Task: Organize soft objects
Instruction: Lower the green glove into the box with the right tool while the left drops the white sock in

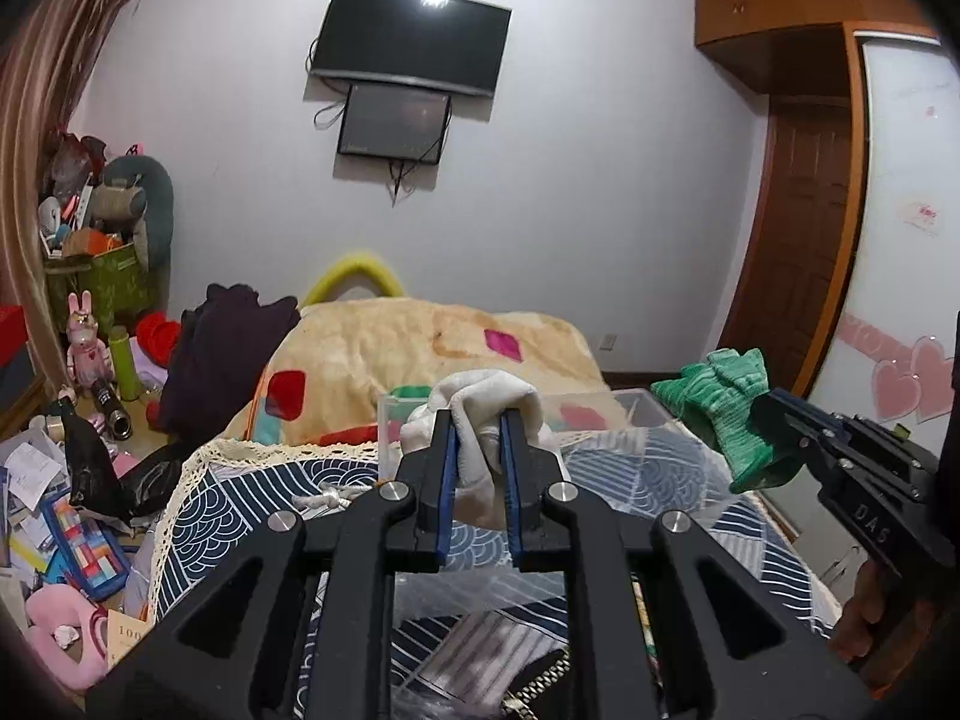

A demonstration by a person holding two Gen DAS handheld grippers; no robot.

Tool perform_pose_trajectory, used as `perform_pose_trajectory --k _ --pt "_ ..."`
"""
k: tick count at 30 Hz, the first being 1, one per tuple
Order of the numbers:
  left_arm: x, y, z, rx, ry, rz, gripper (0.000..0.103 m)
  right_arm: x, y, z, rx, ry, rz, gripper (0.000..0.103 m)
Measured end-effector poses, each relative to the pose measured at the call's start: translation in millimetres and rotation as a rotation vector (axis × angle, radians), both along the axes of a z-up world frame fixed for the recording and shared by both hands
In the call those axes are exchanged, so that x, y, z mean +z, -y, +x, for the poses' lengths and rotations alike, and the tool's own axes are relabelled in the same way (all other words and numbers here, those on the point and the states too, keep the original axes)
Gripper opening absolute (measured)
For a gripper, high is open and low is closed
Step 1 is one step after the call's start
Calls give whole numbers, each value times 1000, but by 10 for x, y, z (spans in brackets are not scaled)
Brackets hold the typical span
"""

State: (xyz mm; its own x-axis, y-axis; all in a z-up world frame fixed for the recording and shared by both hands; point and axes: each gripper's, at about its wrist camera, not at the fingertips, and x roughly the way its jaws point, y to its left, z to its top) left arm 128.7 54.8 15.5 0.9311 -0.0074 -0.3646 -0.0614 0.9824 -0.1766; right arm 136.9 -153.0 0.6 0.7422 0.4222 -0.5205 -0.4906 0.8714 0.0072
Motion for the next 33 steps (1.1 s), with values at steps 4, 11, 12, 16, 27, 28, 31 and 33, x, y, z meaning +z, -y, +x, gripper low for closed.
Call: perform_pose_trajectory --k 4,11,12,16,27,28,31,33 --pt "-135 -23 217 -9 -66 -2 13 -101 -13 120 6 -43 -5 9" --pt "-355 23 492 -40 -172 10 13 -352 -69 315 12 -135 -65 9" --pt "-391 41 527 -50 -190 15 13 -397 -81 340 12 -151 -77 9" --pt "-504 71 637 -64 -242 26 13 -514 -126 436 11 -203 -124 9" --pt "-653 133 647 -93 -297 55 20 -636 -133 477 43 -277 -171 11" --pt "-645 124 648 -95 -298 51 22 -627 -129 465 45 -277 -173 12" --pt "-612 106 606 -100 -293 30 29 -606 -114 453 46 -276 -169 17" --pt "-580 123 570 -91 -286 53 35 -587 -106 439 44 -271 -161 25"
